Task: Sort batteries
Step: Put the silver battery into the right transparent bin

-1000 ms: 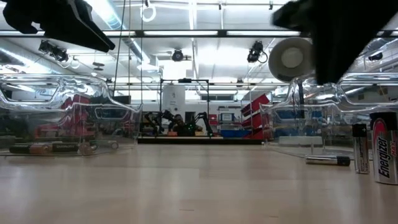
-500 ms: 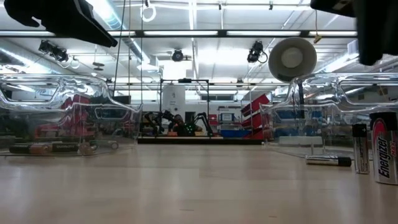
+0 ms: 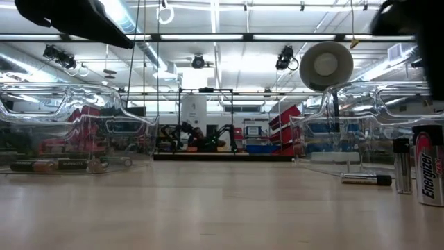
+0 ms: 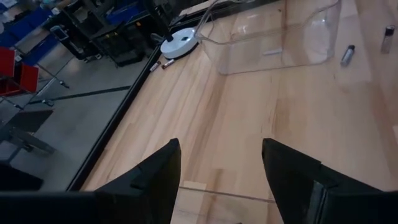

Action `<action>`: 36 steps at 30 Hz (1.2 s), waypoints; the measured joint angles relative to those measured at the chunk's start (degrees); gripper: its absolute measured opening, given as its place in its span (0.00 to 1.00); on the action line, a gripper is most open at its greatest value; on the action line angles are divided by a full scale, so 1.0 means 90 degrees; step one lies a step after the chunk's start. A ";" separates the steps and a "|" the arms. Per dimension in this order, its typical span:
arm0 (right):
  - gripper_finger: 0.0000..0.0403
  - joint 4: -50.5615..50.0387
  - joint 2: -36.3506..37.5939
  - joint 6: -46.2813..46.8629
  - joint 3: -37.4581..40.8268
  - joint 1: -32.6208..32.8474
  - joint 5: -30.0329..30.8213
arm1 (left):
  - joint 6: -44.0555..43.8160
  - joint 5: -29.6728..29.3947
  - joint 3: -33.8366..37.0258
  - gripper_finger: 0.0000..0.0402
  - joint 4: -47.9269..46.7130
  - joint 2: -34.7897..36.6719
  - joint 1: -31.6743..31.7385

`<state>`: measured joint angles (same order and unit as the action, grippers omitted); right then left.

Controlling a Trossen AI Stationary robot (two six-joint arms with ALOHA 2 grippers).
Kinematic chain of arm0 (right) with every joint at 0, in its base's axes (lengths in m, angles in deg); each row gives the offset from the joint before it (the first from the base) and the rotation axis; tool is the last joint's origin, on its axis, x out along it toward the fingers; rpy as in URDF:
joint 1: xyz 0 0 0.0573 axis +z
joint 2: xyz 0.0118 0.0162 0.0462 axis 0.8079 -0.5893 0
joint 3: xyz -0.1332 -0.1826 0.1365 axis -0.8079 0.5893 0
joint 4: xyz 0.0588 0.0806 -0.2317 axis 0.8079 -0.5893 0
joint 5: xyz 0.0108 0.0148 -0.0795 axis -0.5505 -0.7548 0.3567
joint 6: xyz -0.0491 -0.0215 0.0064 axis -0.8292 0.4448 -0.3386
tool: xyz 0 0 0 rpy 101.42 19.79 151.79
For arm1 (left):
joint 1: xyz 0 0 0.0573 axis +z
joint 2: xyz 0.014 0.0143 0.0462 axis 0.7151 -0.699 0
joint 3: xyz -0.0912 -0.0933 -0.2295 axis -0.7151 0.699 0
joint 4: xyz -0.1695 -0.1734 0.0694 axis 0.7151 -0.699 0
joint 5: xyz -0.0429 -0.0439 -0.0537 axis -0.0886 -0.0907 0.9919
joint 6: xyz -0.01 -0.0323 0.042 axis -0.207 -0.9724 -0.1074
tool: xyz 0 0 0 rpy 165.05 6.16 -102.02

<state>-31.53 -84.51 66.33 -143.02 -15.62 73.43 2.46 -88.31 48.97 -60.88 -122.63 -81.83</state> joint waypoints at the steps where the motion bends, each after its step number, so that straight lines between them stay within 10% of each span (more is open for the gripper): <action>1: 0.29 0.0004 0.0000 0.0078 -0.0016 0.0064 -0.0032 | 0.0007 0.0000 0.0000 0.56 0.0020 0.0000 0.0020; 36: 0.29 -0.0457 -0.0155 -0.0125 -0.0012 0.0529 0.0472 | 0.0526 -0.0126 0.0000 0.56 0.0298 0.0000 0.0276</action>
<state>-35.64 -85.91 65.21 -143.13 -10.86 77.68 7.19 -89.44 48.97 -58.20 -122.63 -79.34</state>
